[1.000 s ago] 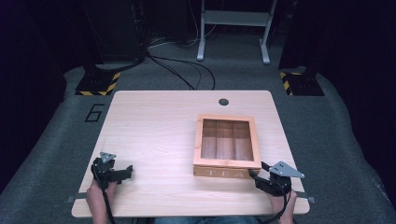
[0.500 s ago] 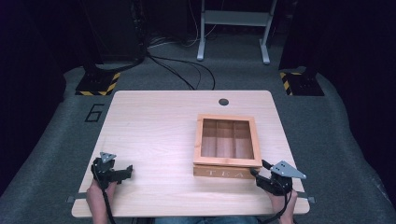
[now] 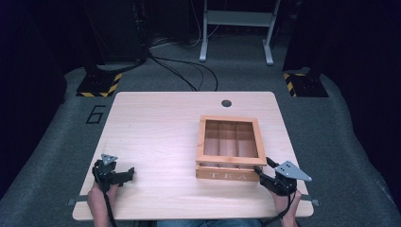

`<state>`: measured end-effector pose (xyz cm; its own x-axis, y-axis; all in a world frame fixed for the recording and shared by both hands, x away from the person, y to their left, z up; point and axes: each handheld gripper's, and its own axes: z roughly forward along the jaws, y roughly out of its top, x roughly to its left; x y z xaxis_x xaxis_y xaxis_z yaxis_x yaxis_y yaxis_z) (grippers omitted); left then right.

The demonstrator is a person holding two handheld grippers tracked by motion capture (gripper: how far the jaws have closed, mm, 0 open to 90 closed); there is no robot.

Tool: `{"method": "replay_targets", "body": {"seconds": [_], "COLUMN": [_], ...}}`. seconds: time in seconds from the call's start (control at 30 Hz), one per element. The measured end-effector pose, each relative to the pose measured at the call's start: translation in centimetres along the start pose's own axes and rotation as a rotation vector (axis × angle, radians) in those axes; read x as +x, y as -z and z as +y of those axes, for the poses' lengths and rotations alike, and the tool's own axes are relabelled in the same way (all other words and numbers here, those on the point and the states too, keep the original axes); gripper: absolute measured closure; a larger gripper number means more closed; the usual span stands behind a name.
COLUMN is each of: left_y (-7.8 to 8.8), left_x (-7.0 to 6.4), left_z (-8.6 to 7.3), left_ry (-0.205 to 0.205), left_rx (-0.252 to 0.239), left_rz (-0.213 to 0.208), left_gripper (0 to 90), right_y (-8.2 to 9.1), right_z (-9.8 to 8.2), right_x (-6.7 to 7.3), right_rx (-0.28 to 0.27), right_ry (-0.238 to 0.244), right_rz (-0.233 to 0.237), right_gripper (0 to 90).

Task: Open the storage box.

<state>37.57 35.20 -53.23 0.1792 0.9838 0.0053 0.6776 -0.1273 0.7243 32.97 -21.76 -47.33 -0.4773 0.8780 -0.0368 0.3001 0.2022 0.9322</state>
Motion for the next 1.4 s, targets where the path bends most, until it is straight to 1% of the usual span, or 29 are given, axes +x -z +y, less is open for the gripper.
{"method": "replay_targets", "body": {"seconds": [0.1,0.17,0.27,0.3,0.33,0.4,0.53,0.6,0.73,0.8,0.9,1.13,1.17,1.2,1.27,1.4], "left_y": [0.0,0.0,0.0,0.0,0.0,0.0,0.0,0.0,0.0,0.0,0.0,0.0,0.0,0.0,0.0,0.0], "left_x": [0.0,0.0,0.0,0.0,0.0,0.0,0.0,0.0,0.0,0.0,0.0,0.0,0.0,0.0,0.0,0.0], "left_z": [0.0,0.0,0.0,0.0,0.0,0.0,0.0,0.0,0.0,0.0,0.0,0.0,0.0,0.0,0.0,0.0], "left_ry": [0.000,0.001,0.001,0.001,0.000,0.000,0.001,0.000,0.000,0.000,0.000,0.000,0.000,0.000,0.000,0.000], "left_rx": [0.000,-0.001,0.000,0.000,0.000,0.000,-0.001,-0.001,0.000,-0.001,0.000,0.000,0.000,-0.002,0.000,-0.002], "left_rz": [0.000,0.000,0.000,0.000,0.000,0.000,0.000,0.000,0.000,0.000,0.000,0.000,0.000,0.000,0.000,0.000], "left_gripper": [0.4,0.4,0.4,0.4,0.4,0.4,0.4,0.4,0.5,0.4,0.4,0.5,0.5,0.5,0.5,0.5], "right_y": [-0.2,-0.4,-0.7,-0.7,-0.8,-1.0,-1.4,-1.4,-1.4,-1.4,-1.4,-1.4,-1.4,-1.3,-1.2,-1.2], "right_z": [0.2,0.3,0.6,0.6,0.7,0.8,0.9,1.0,1.2,1.3,1.5,1.8,1.9,2.0,2.1,2.6], "right_x": [0.0,0.1,0.0,0.0,-0.1,-0.1,-0.4,-0.5,-0.5,-0.6,-0.6,-0.5,-0.5,-0.5,-0.8,-1.0], "right_rx": [-0.017,-0.037,-0.047,-0.054,-0.057,-0.070,-0.085,-0.096,-0.115,-0.123,-0.125,-0.140,-0.142,-0.147,-0.152,-0.153], "right_ry": [0.004,-0.001,-0.002,-0.002,0.001,-0.010,-0.019,-0.025,-0.030,-0.033,-0.039,-0.031,-0.034,-0.035,-0.057,-0.052], "right_rz": [-0.008,-0.023,-0.041,-0.036,-0.043,-0.053,-0.057,-0.070,-0.080,-0.089,-0.097,-0.118,-0.117,-0.128,-0.103,-0.105], "right_gripper": [44.8,44.2,44.8,44.9,45.1,45.9,48.5,50.4,53.6,56.8,57.6,59.3,61.8,63.9,63.6,63.5]}}
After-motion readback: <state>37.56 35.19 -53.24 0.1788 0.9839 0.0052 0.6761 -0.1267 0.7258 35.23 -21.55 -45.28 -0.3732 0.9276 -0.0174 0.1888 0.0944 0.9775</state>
